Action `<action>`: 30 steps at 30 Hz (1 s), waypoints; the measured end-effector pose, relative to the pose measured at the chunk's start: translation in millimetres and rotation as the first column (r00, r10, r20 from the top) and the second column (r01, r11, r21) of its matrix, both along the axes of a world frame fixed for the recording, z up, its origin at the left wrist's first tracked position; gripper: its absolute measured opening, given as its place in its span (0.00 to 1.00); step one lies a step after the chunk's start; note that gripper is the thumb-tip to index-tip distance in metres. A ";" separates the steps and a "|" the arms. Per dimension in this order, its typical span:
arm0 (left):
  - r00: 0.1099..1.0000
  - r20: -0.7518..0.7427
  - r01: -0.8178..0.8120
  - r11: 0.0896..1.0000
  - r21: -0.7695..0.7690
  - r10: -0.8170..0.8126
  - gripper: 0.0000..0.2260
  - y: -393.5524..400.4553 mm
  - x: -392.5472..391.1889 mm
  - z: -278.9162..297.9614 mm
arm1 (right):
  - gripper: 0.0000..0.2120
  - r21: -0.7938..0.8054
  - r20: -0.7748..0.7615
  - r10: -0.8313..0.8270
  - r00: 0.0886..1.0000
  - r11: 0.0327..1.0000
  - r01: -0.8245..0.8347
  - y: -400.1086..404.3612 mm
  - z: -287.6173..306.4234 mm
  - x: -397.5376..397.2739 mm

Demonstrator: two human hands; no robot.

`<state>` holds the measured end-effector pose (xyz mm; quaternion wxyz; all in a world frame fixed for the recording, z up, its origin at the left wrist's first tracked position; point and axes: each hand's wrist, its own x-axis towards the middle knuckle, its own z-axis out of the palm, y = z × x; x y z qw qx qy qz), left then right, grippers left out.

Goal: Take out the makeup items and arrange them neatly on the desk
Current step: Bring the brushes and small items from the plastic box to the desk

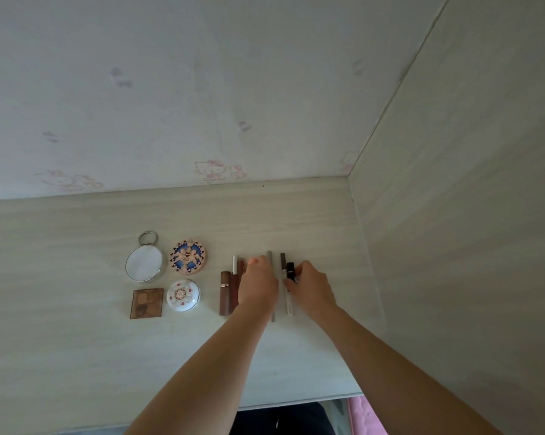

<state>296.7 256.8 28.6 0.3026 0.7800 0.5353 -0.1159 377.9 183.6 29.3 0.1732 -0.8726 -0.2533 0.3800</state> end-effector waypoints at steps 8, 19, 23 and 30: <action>0.999 0.020 0.037 0.992 0.120 -0.040 0.08 -5.2 -6.9 9.5 | 0.11 0.079 -0.109 -0.016 0.994 0.997 0.025 -7.0 2.2 9.4; 0.923 0.376 0.122 0.989 -0.083 -0.082 0.16 -10.3 -16.8 15.6 | 0.03 0.136 -0.613 -0.246 0.751 0.903 0.407 -22.7 16.9 25.2; 0.896 0.366 0.285 0.958 -0.038 -0.252 0.25 -14.9 -9.4 17.0 | 0.12 0.128 -0.682 -0.216 0.699 0.906 0.404 -29.4 23.7 29.3; 0.890 0.374 0.298 0.953 -0.046 -0.260 0.24 -14.9 8.0 6.9 | 0.13 0.051 -0.662 -0.325 0.675 0.879 0.473 -39.7 25.1 42.8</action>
